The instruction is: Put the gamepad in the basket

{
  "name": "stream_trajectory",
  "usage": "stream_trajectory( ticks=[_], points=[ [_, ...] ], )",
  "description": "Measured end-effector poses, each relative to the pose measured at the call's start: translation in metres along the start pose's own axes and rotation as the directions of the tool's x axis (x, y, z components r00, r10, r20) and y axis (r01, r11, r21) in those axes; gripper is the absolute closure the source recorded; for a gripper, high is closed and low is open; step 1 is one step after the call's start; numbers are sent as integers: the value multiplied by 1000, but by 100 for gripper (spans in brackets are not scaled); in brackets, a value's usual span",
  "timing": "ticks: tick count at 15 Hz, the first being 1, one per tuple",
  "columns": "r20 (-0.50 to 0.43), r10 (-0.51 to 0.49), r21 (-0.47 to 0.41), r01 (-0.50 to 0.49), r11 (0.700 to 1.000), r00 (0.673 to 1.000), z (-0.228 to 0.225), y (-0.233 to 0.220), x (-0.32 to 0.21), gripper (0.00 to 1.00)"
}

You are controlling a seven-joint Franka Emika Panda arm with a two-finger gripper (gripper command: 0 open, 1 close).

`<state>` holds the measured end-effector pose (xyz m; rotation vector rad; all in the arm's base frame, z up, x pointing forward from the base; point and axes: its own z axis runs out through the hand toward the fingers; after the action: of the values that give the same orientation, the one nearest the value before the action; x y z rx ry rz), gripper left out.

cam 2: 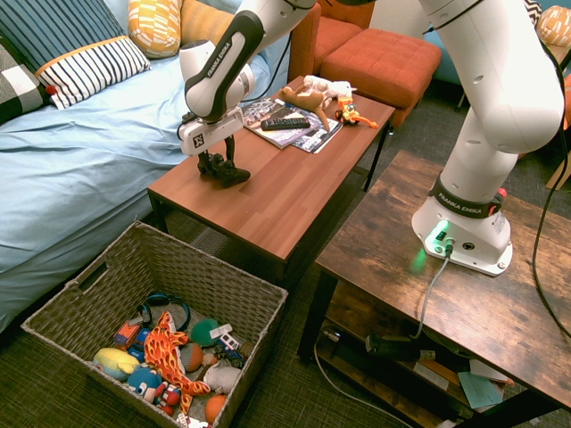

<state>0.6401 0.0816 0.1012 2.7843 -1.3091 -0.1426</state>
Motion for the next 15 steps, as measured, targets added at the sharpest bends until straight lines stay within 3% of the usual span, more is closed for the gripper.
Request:
stream_trajectory(
  ticks=[5, 8, 11, 15],
  points=[
    [7, -86, -1, 86, 996, 996, -2, 3, 4, 100],
    [-12, -163, 48, 163, 985, 987, -30, -1, 1, 100],
    [-17, -242, 117, 242, 963, 970, -81, -15, -40, 100],
    [-40, -346, 139, 348, 927, 937, -121, -50, -129, 100]
  ],
)
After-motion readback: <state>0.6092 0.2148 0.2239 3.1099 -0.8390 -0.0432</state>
